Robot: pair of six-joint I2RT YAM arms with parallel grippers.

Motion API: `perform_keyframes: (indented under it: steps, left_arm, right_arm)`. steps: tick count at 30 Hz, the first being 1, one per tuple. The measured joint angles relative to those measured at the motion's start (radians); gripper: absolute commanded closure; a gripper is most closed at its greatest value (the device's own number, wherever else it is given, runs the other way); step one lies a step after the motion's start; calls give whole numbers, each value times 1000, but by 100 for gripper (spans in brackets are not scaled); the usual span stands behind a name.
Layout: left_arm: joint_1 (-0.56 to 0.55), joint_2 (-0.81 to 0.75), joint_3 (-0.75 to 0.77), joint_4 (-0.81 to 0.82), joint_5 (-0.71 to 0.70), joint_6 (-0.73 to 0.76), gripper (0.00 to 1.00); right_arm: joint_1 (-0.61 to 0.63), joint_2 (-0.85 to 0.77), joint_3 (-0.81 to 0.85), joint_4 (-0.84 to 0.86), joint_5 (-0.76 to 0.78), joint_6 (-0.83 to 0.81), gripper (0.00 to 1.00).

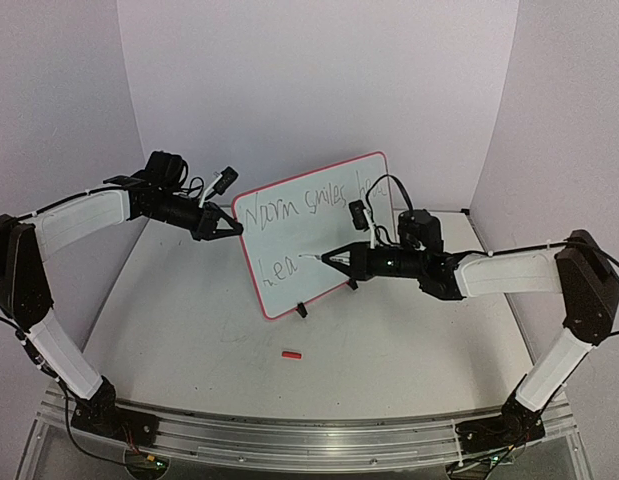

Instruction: Write a sentence on the whiteboard

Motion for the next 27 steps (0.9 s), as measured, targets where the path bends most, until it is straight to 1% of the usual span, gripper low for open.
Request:
perform_keyframes:
  steps: [7,15,27]
  left_arm:
    - [-2,0,0,0,-4,0,100]
    - [-2,0,0,1,-5,0,100]
    - [-3,0,0,1,-5,0,100]
  right_arm:
    - [-24,79,10,-14,-37,-16,100]
    - [-26,146,81,-29,-48,-28,100]
    - [-25,206,134,-30,15,-22,100]
